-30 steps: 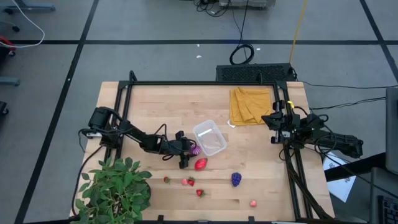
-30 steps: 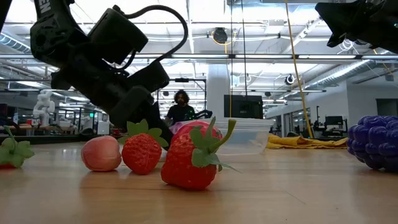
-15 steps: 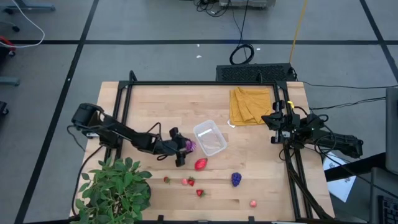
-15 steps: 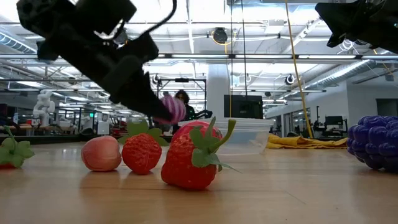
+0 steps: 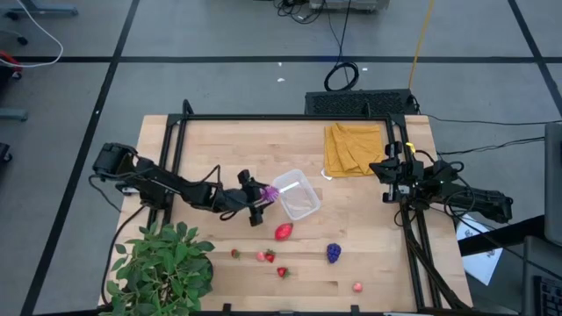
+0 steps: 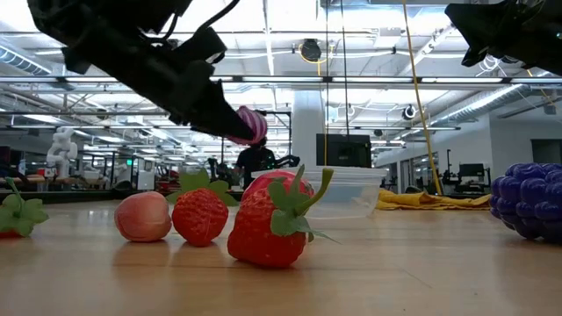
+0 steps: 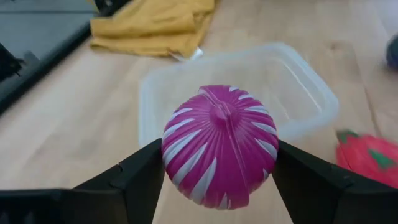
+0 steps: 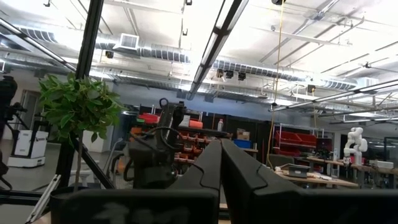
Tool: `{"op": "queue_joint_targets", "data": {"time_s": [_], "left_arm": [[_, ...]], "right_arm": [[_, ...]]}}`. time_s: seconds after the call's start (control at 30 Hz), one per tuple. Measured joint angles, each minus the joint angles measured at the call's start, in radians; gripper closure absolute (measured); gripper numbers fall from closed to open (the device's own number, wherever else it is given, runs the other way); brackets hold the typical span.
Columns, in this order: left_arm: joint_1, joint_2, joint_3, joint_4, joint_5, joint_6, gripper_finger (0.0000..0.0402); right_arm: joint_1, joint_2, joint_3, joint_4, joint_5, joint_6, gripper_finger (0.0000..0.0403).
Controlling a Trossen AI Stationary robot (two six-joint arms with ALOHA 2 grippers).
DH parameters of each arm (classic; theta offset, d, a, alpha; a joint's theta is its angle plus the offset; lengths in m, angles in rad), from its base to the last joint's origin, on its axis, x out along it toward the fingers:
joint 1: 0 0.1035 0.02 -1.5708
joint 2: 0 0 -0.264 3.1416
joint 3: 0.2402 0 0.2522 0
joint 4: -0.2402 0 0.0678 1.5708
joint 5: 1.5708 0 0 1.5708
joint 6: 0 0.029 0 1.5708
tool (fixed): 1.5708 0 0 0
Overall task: Pick and placing Produce into tupperware
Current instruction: Put the violet onion into the transparent container
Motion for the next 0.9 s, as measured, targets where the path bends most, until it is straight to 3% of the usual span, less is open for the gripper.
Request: {"op": "queue_joint_targets", "data": {"time_s": [0.23,0.57,0.9], "left_arm": [[0.081,0.000,0.001,0.091,0.061,0.066,0.0128],[0.175,0.000,0.097,-0.015,0.119,0.162,0.0124],[0.375,0.000,0.126,-0.069,0.382,0.195,0.0127]], "right_arm": [[0.000,0.000,0.000,0.000,0.000,-0.002,0.0403],[0.000,0.000,0.000,-0.010,0.000,-0.001,0.0403],[0.000,0.000,0.000,-0.015,0.000,-0.001,0.0403]]}}
